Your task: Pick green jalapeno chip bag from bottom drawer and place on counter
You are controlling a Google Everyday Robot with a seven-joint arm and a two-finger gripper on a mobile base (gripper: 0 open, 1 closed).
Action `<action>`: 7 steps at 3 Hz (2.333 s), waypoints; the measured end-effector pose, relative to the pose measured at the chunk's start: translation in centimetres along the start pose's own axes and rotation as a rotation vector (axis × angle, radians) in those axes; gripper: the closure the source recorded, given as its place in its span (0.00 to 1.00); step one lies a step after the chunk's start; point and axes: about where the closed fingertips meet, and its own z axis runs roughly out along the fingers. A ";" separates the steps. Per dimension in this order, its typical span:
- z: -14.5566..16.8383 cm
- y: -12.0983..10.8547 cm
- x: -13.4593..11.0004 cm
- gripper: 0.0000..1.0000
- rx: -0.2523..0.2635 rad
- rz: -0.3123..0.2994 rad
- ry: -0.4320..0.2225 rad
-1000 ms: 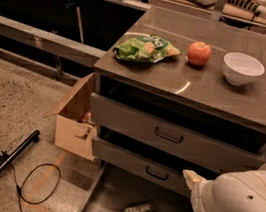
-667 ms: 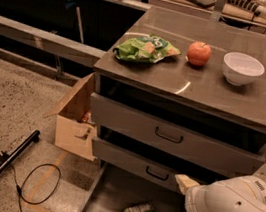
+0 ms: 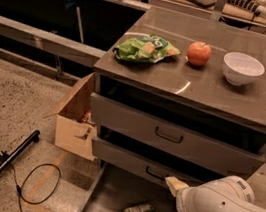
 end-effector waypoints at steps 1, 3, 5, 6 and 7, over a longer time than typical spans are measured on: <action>0.3 0.0 -0.3 0.00 0.002 -0.010 0.003; 4.4 -2.3 -1.3 0.00 0.072 -0.072 0.004; 11.2 -1.8 -2.7 0.00 0.049 -0.252 -0.021; 14.1 -1.4 -3.2 0.00 0.046 -0.303 -0.019; 14.5 -1.5 -3.3 0.00 0.057 -0.359 -0.009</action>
Offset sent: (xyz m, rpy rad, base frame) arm 0.0380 0.0529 -0.0615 -0.0525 -0.1882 0.1433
